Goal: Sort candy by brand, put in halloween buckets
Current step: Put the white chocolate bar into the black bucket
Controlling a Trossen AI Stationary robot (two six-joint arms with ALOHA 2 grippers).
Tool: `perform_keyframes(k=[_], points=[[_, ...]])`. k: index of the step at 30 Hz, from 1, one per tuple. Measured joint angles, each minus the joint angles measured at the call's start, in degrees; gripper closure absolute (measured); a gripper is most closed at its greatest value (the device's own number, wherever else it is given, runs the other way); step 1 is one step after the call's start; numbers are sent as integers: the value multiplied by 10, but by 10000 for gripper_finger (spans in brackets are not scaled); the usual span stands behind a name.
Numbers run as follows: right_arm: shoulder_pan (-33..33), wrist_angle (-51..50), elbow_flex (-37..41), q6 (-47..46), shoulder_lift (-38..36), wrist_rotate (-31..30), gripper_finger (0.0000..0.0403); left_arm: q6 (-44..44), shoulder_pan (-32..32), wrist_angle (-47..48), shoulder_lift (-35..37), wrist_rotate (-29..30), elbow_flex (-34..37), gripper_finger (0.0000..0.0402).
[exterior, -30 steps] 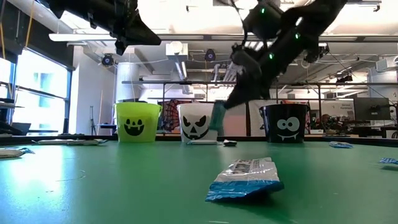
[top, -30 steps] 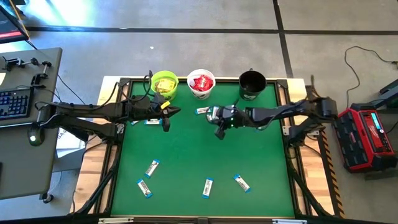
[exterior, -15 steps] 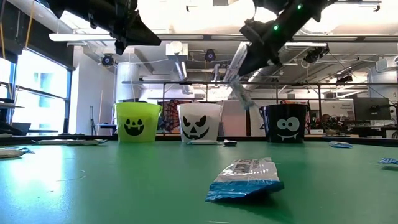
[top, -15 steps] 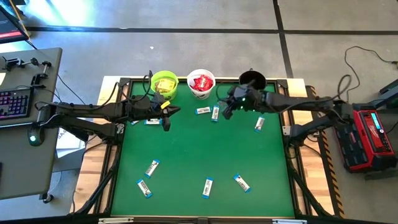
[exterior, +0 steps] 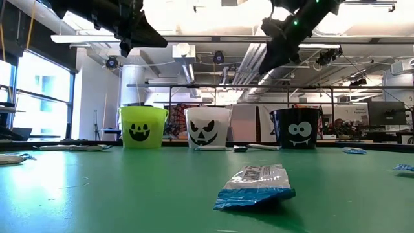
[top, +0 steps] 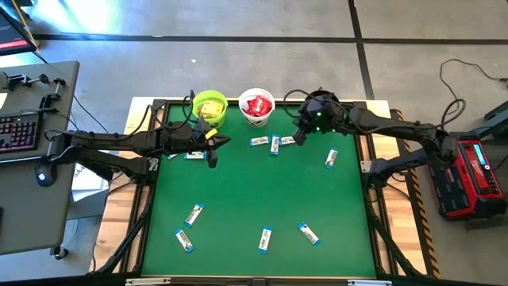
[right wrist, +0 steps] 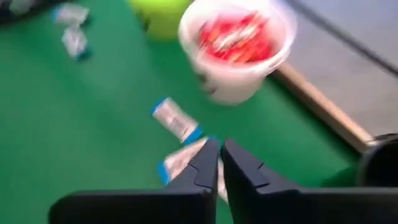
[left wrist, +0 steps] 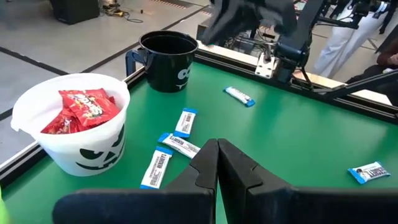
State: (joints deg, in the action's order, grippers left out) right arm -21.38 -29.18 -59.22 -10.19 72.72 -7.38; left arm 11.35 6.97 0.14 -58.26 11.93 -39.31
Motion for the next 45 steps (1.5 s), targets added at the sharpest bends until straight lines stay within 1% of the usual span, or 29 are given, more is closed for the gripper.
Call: perform_keyframes(k=[3,7,11,13,15,17,19,21,24,27,31,36,39,42,45], points=[[4,-20,0,42,26,50,349,0,0,2,0,-2,0,401],[5,-26,0,100,82,107,271,0,0,4,0,-9,0,401],[2,-15,0,157,152,120,198,6,0,9,0,-11,0,401],[2,-5,0,184,186,120,175,10,0,17,0,-13,0,401],[2,14,0,207,217,118,162,15,0,22,0,-13,0,401],[-2,31,0,227,241,116,159,17,0,23,0,-13,0,401],[-8,45,0,239,258,95,159,19,0,23,0,-13,0,401],[-14,57,0,246,266,73,159,20,0,23,0,-13,0,401],[-26,68,0,259,267,68,160,20,0,23,0,-13,0,401],[-40,72,0,283,267,82,160,20,0,23,0,-13,0,401],[-58,72,0,304,281,119,160,20,0,23,0,-13,0,401],[-61,72,0,329,316,120,160,20,0,25,0,-13,0,401],[-61,74,-1,325,325,124,160,20,0,31,0,-13,0,401],[-61,72,-2,317,328,128,174,20,0,33,0,-13,0,401],[-61,66,-2,317,328,139,214,20,0,33,0,-13,0,401]])
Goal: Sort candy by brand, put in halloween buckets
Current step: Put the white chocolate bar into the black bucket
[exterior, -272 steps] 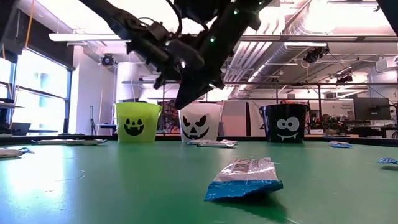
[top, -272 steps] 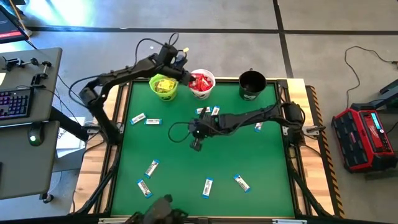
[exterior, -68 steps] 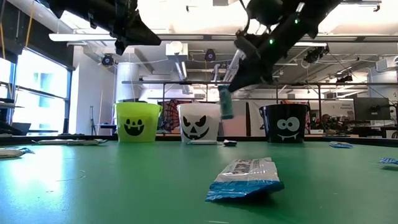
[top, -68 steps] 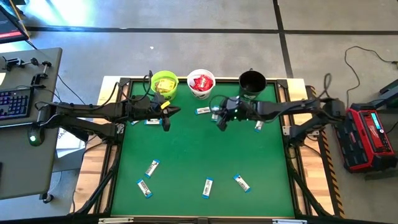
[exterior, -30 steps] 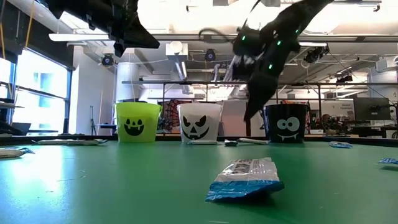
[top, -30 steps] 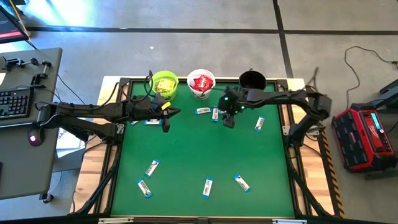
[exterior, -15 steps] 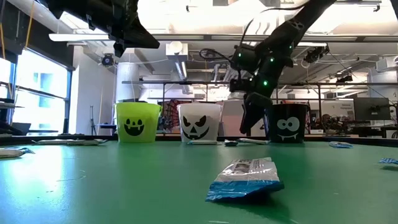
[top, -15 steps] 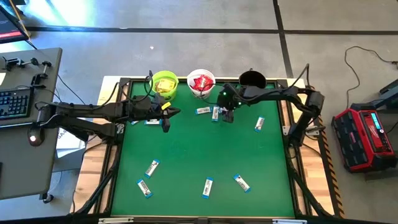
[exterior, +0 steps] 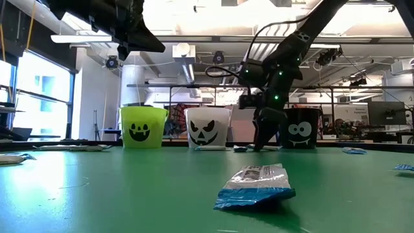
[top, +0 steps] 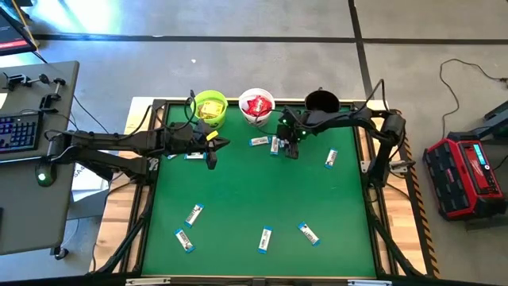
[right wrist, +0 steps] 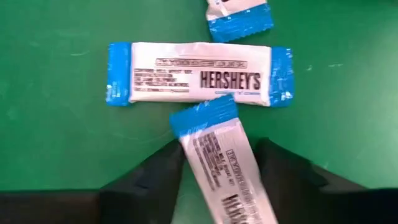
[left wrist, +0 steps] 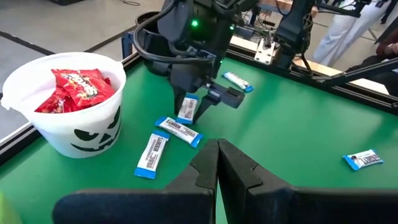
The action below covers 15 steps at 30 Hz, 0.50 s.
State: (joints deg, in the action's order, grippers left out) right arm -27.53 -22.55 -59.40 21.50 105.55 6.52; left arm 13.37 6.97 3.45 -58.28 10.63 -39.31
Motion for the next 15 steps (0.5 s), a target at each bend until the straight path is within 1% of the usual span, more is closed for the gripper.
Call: perform_keyframes(k=[4,6,10,15], points=[[0,-8,0,0,0,11,294,0,0,0,0,0,0,401],[0,-10,0,0,0,11,328,0,0,0,0,0,0,401],[0,-16,0,-4,-2,9,333,1,0,0,0,0,0,401],[0,-30,1,-38,-16,15,333,0,0,0,0,0,0,401]])
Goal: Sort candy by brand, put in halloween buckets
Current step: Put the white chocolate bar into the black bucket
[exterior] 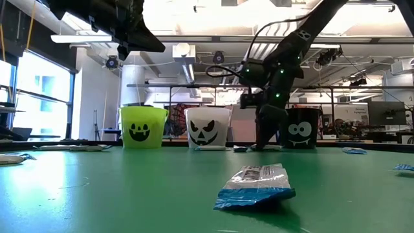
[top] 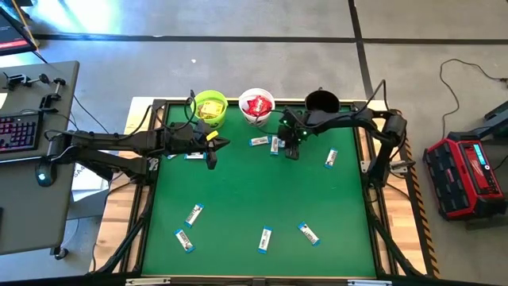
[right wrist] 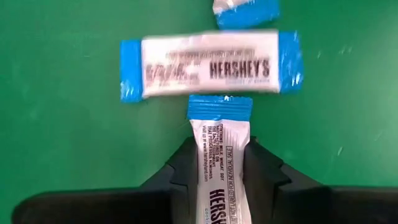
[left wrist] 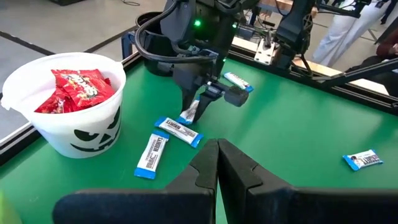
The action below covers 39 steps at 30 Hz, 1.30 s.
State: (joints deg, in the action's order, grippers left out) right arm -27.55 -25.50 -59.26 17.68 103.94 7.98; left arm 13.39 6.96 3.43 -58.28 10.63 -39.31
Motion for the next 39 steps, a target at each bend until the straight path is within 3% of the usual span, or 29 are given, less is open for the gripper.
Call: perform_keyframes(k=[6,12,19,26,31,39], points=[[-1,-77,-54,-27,-8,14,351,0,0,-1,0,0,0,401],[-8,-153,-144,-39,-8,16,396,0,0,-3,0,0,0,401],[-41,-250,-270,-49,-9,14,400,-1,0,-2,0,0,0,401],[-115,-342,-366,-75,-9,-73,402,-5,0,-2,0,0,0,402],[-186,-401,-386,-140,-10,-140,402,-5,0,-2,0,0,0,401],[-234,-420,-349,-239,-10,-156,402,-5,0,-2,0,0,0,401]])
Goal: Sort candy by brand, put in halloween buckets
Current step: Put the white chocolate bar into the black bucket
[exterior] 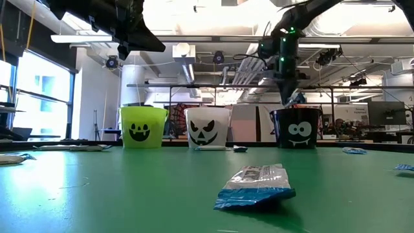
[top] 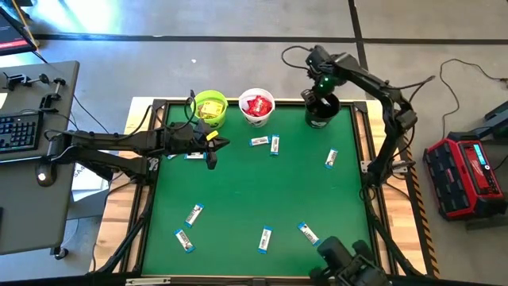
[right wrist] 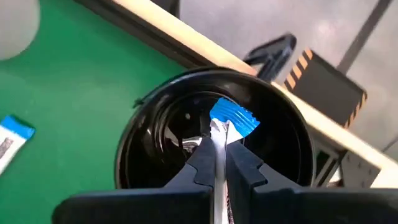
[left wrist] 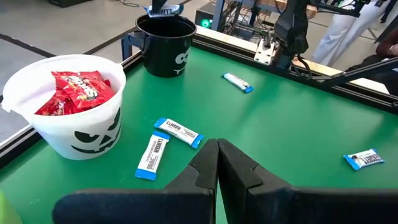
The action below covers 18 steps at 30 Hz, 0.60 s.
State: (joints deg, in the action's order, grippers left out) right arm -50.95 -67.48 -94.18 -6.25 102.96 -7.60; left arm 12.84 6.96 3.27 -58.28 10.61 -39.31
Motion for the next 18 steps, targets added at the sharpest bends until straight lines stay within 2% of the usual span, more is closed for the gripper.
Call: perform_keyframes(k=[9,18], points=[[-5,26,67,-170,0,-14,401,0,0,0,0,0,0,402],[-20,85,120,-298,0,-34,397,0,0,0,0,-3,0,401]])
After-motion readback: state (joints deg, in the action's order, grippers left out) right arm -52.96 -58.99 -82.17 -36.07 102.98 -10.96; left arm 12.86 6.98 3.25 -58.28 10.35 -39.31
